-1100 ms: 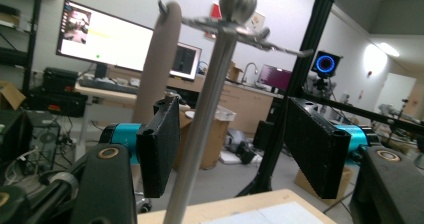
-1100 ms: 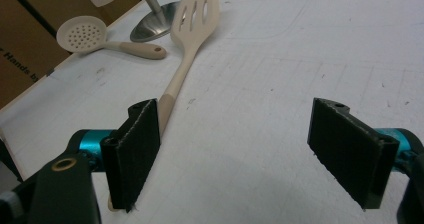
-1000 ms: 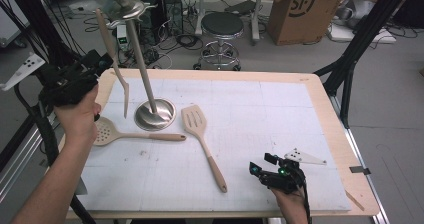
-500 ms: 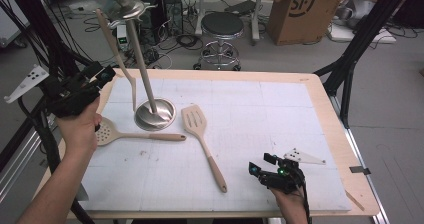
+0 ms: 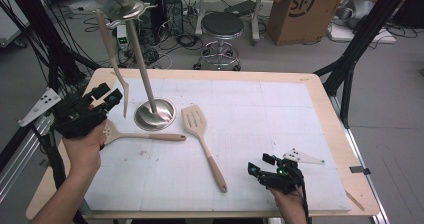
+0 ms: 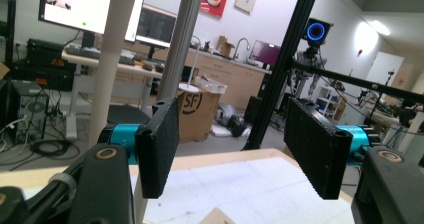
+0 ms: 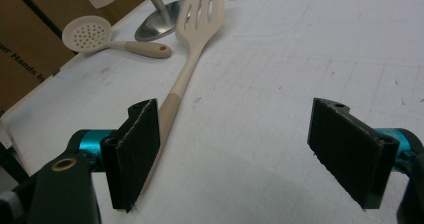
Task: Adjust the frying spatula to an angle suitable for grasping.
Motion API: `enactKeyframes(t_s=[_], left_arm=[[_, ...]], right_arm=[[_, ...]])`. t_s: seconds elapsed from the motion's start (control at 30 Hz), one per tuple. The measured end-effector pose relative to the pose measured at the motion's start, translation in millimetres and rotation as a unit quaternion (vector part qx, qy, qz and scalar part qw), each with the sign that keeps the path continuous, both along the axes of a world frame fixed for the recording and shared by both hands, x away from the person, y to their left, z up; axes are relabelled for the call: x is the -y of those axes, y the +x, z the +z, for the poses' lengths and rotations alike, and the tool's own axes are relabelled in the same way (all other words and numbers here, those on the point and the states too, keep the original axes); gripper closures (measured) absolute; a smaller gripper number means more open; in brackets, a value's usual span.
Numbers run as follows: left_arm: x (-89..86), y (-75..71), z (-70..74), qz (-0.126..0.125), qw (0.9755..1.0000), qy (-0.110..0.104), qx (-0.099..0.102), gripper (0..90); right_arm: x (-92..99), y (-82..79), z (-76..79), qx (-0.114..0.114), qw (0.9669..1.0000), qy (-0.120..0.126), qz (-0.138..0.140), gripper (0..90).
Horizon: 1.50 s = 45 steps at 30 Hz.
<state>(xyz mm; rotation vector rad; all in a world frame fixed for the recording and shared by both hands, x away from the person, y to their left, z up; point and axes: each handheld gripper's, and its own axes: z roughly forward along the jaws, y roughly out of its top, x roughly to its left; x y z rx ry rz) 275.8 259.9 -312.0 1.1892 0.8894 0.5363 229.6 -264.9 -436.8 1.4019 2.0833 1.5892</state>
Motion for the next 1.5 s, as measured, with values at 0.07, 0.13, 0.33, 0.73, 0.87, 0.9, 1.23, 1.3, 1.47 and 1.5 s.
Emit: enactKeyframes(t_s=[0.07,0.13,0.33,0.73,0.87,0.9,1.23,1.3,1.47,1.5], left_arm=[[-0.6,-2.1,-3.9,0.002,1.0000,0.001,-0.003,39.3],[-1.2,-4.4,-8.6,0.003,1.0000,0.005,-0.007,39.3],[-0.1,-11.1,-25.5,0.004,0.9998,0.019,-0.008,38.6],[3.8,-22.3,-53.4,-0.018,0.9991,0.029,-0.027,32.7],[5.0,-25.1,-59.2,-0.016,0.9982,0.040,-0.040,28.5],[5.4,-26.0,-60.4,-0.013,0.9980,0.046,-0.040,27.2],[10.1,-37.8,-80.5,-0.010,0.9961,0.050,-0.072,27.0],[12.5,-41.2,-84.5,-0.009,0.9949,0.067,-0.075,27.0],[14.4,-49.2,-91.7,-0.010,0.9944,0.068,-0.080,27.0],[12.6,-49.5,-93.9,-0.010,0.9940,0.063,-0.089,27.1]], right_arm=[[-0.4,0.3,0.0,0.000,1.0000,0.000,0.001,21.0],[-1.1,0.7,-0.5,-0.001,1.0000,-0.001,0.001,20.9],[-2.9,1.6,-1.2,-0.002,1.0000,-0.003,0.003,20.9],[-6.3,4.8,-0.7,-0.001,1.0000,-0.007,0.006,20.9],[-8.6,7.5,0.7,0.000,1.0000,-0.008,0.006,21.0],[-9.4,8.4,1.2,0.001,0.9999,-0.009,0.007,20.9],[-18.7,13.4,12.1,0.006,0.9997,-0.004,0.025,20.9],[-23.7,16.6,14.6,0.010,0.9995,-0.015,0.027,21.0],[-38.6,28.7,18.7,0.002,0.9989,-0.014,0.044,21.7],[-40.9,30.7,19.8,0.002,0.9988,-0.013,0.048,22.6]])
